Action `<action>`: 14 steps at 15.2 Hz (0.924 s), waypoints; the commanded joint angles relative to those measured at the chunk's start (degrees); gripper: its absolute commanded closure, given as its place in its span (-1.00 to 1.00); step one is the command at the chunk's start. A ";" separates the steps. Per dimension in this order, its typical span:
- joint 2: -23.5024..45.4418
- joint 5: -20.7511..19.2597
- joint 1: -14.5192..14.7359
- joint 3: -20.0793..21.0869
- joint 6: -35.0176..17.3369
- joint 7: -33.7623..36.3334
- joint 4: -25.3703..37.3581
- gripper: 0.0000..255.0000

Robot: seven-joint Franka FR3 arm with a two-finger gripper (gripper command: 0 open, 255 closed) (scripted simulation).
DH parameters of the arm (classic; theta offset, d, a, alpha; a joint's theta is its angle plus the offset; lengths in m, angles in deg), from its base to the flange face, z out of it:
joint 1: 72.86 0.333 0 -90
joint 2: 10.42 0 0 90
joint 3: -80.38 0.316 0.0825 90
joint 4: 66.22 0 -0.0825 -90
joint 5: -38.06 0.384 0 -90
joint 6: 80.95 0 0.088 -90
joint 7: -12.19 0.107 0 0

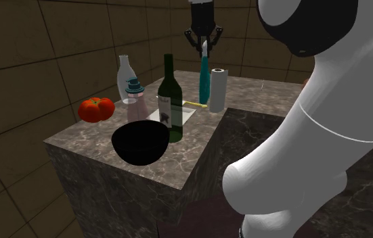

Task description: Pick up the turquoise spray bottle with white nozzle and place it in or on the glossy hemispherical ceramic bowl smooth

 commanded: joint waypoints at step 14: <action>3.27 -0.17 0.83 1.86 11.78 1.72 14.79 1.00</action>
